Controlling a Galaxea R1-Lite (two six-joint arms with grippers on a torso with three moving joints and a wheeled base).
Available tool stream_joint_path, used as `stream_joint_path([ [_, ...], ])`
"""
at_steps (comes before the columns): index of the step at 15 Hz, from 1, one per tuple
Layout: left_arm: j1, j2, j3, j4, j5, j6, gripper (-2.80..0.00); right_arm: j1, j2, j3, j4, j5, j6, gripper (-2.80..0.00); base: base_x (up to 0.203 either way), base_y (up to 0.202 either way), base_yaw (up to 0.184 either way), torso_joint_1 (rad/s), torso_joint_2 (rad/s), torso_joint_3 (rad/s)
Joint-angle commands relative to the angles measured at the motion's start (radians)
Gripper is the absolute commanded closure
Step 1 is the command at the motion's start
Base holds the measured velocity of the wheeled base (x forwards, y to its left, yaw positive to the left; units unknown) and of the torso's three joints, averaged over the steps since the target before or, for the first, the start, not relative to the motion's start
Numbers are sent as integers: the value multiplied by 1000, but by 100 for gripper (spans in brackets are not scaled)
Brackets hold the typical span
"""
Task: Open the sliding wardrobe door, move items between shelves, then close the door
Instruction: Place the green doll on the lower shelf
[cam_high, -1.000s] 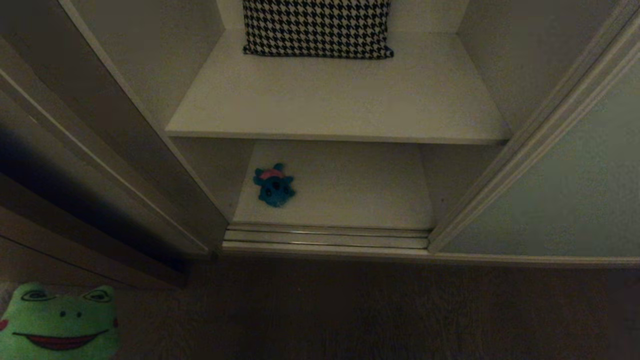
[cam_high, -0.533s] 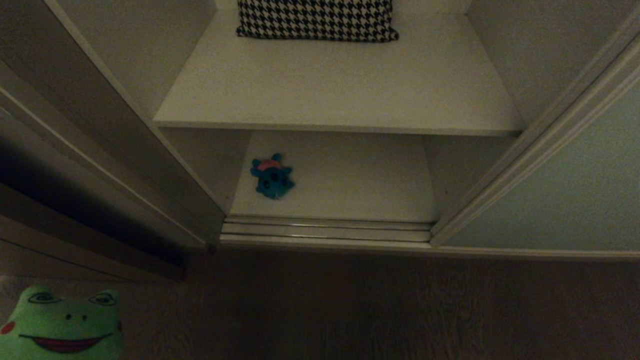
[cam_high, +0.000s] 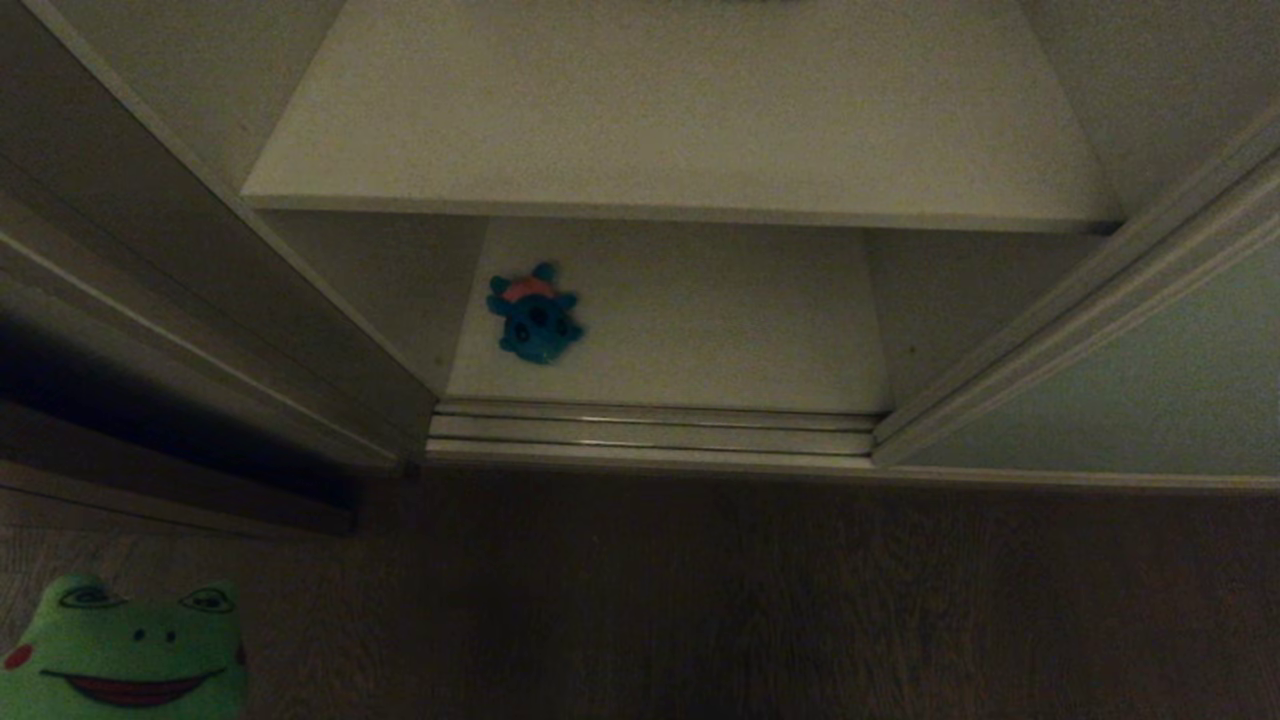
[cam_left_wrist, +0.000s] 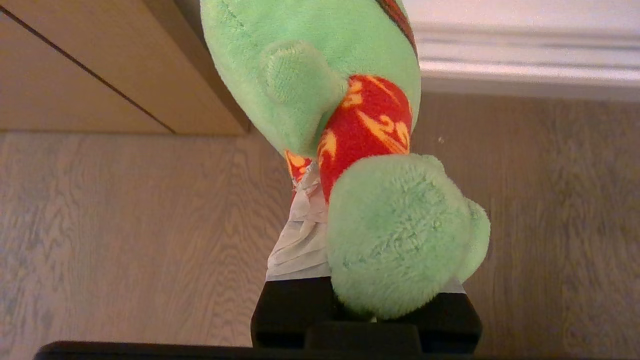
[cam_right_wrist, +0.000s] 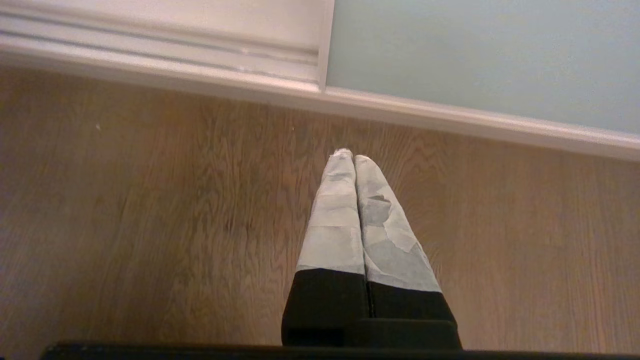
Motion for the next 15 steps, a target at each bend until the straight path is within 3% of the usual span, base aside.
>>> stream_joint_path([
  [1,0,4,0,1,0,0,0,0,-1,0,0,1,-1,0,0,0,0,6,3,-201],
  [15,0,4,0,1,0,0,0,0,-1,0,0,1,-1,0,0,0,0,0,3,-200],
])
